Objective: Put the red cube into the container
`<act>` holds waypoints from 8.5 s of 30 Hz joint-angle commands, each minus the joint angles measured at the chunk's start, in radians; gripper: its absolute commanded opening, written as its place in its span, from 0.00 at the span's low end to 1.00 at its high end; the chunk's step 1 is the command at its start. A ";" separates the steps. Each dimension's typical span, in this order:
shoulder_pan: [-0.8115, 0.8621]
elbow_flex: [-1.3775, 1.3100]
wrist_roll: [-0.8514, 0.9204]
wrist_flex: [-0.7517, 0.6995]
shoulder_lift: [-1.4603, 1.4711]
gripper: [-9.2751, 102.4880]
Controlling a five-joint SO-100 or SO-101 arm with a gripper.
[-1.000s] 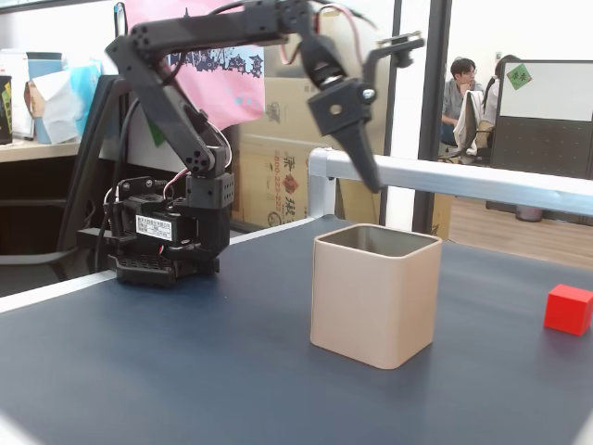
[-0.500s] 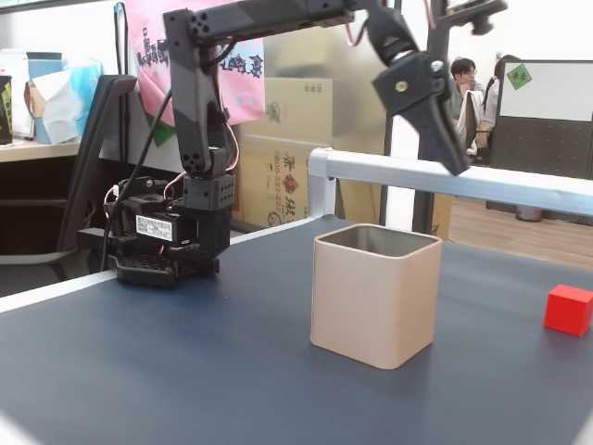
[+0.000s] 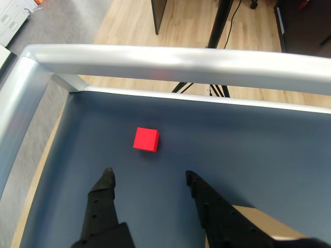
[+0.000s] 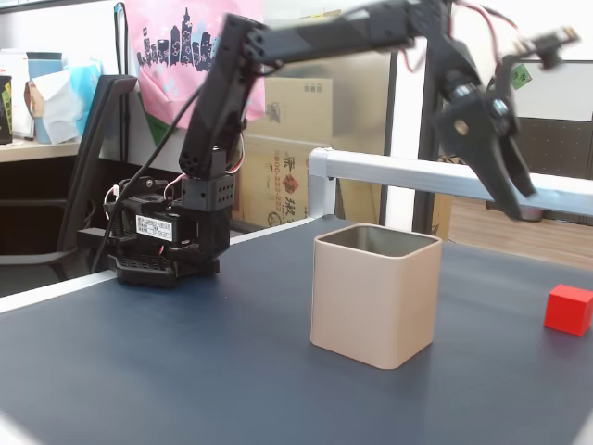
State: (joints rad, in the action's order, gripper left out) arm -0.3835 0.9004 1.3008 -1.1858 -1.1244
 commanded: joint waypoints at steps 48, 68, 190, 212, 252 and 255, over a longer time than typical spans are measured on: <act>-0.054 -0.574 -0.126 0.103 0.584 0.34; -0.049 -0.526 -0.080 0.061 0.518 0.12; 0.788 1.617 0.428 0.313 -1.434 0.08; 0.318 2.192 0.166 0.156 -2.052 0.08; 0.393 2.194 0.258 -0.160 -2.200 0.09; 0.393 2.194 0.258 -0.160 -2.200 0.09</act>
State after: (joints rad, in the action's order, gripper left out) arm -0.0031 3.0787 1.5478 -1.3346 -3.2459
